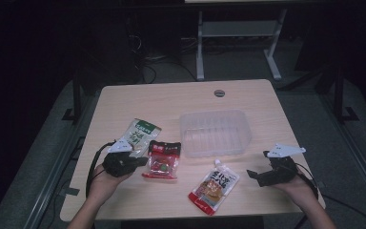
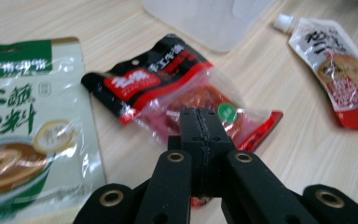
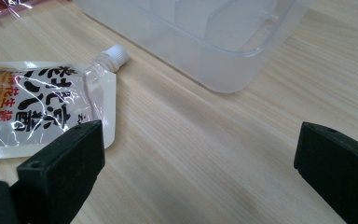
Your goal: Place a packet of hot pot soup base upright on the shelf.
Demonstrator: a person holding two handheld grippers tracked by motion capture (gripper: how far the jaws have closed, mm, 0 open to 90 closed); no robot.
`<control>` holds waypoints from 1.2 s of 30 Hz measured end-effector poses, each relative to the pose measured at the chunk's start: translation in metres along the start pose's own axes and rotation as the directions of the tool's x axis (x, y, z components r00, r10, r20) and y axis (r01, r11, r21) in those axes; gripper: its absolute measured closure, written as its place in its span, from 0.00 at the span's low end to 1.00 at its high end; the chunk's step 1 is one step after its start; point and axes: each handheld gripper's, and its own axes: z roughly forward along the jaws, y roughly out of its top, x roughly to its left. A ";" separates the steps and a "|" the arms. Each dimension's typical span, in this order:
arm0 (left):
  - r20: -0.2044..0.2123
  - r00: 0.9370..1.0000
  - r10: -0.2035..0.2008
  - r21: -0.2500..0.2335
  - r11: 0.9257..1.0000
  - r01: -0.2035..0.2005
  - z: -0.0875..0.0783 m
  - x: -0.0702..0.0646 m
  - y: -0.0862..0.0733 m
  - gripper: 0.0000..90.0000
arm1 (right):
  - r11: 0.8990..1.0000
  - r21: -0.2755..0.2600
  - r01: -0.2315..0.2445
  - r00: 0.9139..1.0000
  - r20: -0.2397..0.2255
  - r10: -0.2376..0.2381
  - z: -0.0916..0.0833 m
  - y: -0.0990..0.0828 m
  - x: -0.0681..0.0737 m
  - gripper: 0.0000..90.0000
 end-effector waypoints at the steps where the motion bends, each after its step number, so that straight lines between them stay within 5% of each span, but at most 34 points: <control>1: -0.002 1.000 0.009 0.005 1.000 -0.009 0.002 0.000 0.002 1.00 | 1.000 0.004 -0.003 1.000 -0.008 0.003 0.001 -0.001 -0.002 0.01; 10: 0.012 1.000 0.012 0.022 1.000 -0.012 0.037 -0.002 0.022 1.00 | 1.000 0.012 0.000 1.000 -0.010 0.000 0.002 -0.002 -0.003 0.01; 22: -0.007 0.999 0.047 0.104 0.993 -0.046 0.075 -0.004 0.032 1.00 | 1.000 0.021 0.002 1.000 -0.016 -0.001 0.002 -0.003 -0.003 0.08; 36: 0.023 0.999 0.037 0.132 0.990 -0.040 0.069 -0.003 0.025 1.00 | 1.000 0.025 0.003 1.000 -0.030 -0.002 0.000 -0.004 -0.003 0.08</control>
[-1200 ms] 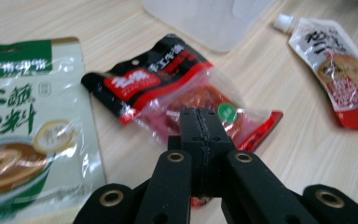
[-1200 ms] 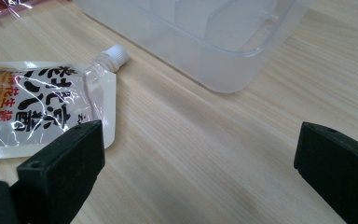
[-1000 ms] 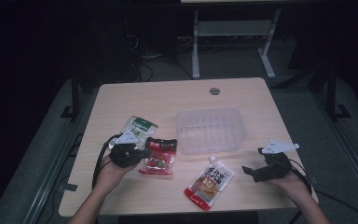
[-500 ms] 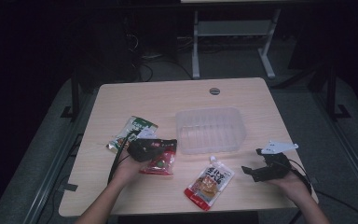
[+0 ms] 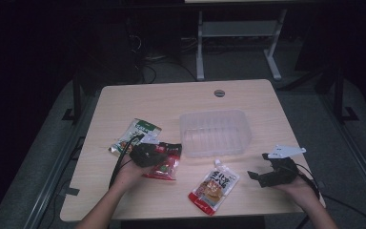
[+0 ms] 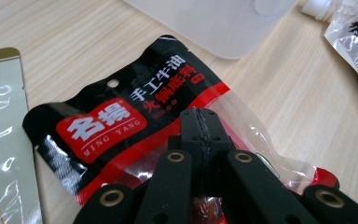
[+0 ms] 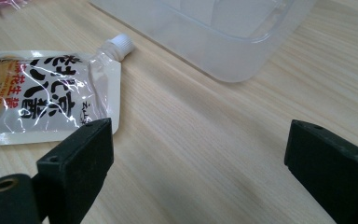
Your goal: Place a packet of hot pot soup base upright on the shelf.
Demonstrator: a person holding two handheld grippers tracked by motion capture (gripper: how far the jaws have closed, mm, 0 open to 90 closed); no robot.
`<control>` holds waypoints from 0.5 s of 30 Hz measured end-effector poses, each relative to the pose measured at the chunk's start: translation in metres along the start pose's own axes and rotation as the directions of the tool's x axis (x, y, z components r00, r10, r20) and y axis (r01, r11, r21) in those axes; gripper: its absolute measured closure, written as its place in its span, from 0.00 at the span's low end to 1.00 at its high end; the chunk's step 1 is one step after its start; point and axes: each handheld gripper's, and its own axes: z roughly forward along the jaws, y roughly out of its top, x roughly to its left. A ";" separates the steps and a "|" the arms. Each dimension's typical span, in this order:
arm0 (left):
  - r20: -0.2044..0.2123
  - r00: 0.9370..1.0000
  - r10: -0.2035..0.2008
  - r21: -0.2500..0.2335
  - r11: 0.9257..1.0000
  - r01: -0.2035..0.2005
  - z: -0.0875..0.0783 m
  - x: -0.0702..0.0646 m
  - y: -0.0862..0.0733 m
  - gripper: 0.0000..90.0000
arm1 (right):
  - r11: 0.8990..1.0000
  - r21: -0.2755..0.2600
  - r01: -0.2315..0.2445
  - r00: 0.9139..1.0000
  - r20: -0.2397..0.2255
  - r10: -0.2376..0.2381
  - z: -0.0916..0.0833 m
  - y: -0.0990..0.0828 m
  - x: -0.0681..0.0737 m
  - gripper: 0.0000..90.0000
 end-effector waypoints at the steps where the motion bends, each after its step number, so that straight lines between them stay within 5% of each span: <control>1: 0.002 1.000 -0.002 0.001 1.000 0.002 -0.001 0.000 -0.001 1.00 | 1.000 0.002 0.003 1.000 0.001 -0.003 0.000 0.000 0.000 0.08; 8: -0.010 1.000 0.012 0.018 1.000 -0.012 -0.007 -0.003 -0.007 1.00 | 1.000 0.002 0.001 1.000 0.004 -0.001 0.000 0.000 -0.001 0.08; 15: 0.027 1.000 -0.010 0.029 1.000 0.009 -0.017 -0.001 -0.018 1.00 | 1.000 0.002 -0.013 1.000 0.004 0.013 0.000 0.000 -0.001 0.08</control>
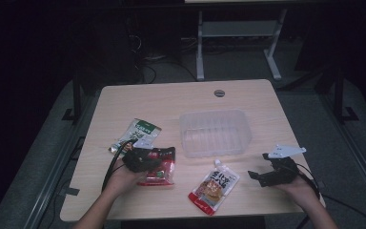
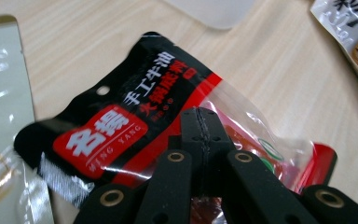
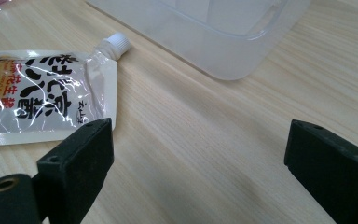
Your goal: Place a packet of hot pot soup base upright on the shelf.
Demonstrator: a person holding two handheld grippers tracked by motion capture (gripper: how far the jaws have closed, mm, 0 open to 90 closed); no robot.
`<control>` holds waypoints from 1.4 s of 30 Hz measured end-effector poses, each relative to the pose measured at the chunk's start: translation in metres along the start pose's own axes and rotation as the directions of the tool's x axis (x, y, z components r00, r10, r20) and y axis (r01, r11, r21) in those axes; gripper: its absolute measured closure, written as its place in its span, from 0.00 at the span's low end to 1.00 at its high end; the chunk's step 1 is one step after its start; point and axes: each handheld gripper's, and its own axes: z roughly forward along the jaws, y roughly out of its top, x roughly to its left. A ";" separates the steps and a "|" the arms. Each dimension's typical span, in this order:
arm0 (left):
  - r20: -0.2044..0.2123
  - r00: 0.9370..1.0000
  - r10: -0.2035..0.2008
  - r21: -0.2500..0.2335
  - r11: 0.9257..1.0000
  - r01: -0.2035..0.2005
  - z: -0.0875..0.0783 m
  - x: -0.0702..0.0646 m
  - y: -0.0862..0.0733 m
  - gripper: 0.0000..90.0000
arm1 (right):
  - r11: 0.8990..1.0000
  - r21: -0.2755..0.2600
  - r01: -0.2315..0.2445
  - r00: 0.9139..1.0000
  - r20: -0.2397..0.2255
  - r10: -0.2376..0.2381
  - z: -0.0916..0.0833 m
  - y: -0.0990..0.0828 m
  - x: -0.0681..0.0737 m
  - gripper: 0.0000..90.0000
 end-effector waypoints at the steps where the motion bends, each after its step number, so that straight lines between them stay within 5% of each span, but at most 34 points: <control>1: 0.005 1.000 -0.005 -0.004 1.000 0.005 -0.001 0.000 -0.002 1.00 | 1.000 -0.001 0.000 1.000 0.000 0.000 0.000 0.000 0.000 0.08; 12: 0.048 0.999 -0.003 -0.004 1.000 0.004 0.002 -0.009 -0.001 1.00 | 1.000 0.004 -0.001 1.000 0.001 0.001 0.000 0.000 0.000 0.08; 22: 0.108 0.992 0.067 0.035 0.997 -0.071 0.011 -0.026 0.004 1.00 | 1.000 0.005 -0.001 1.000 0.001 0.001 0.000 0.000 0.000 0.08; 32: 0.161 0.984 0.081 0.070 0.993 -0.093 0.011 -0.033 0.004 1.00 | 1.000 0.007 0.003 1.000 0.002 -0.003 0.000 -0.001 -0.001 0.08; 38: 0.158 0.983 0.097 0.077 0.991 -0.110 0.007 -0.033 0.006 1.00 | 1.000 0.008 0.001 1.000 0.000 -0.001 0.000 0.000 -0.001 0.08; 42: 0.148 0.985 0.084 0.033 0.995 -0.090 -0.003 -0.030 0.007 0.99 | 1.000 -0.004 -0.001 1.000 -0.005 0.001 -0.001 -0.001 0.001 0.13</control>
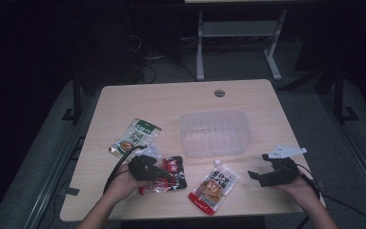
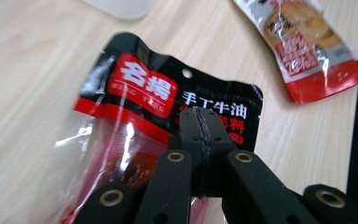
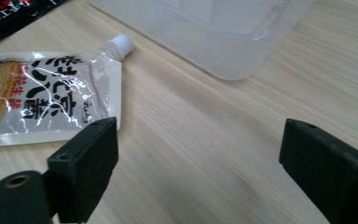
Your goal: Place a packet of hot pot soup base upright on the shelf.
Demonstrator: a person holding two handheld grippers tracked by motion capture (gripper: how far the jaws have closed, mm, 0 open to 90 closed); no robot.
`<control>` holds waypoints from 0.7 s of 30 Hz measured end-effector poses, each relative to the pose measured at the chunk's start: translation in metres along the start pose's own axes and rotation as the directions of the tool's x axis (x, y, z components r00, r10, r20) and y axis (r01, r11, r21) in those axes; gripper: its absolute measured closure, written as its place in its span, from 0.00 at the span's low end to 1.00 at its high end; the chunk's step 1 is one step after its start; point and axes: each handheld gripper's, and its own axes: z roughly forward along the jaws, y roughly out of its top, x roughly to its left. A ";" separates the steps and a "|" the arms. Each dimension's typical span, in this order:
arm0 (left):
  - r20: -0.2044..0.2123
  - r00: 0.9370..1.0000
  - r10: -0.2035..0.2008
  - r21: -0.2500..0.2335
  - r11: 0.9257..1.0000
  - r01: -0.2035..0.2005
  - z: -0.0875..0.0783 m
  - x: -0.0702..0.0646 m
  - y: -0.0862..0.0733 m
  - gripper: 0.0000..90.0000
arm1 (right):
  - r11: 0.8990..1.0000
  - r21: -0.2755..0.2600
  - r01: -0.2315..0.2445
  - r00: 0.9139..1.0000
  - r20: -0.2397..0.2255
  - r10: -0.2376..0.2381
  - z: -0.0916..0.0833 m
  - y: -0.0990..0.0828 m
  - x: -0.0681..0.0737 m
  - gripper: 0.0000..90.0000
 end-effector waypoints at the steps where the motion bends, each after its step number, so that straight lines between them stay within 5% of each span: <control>1: -0.005 1.000 -0.010 -0.016 1.000 0.009 -0.004 0.000 -0.001 0.99 | 1.000 0.006 0.002 1.000 -0.001 -0.002 -0.001 0.000 0.001 0.13; 21: -0.104 0.990 -0.091 -0.084 0.993 0.083 -0.047 0.010 -0.038 0.99 | 1.000 0.015 0.026 0.991 -0.131 -0.024 0.001 0.016 0.033 0.15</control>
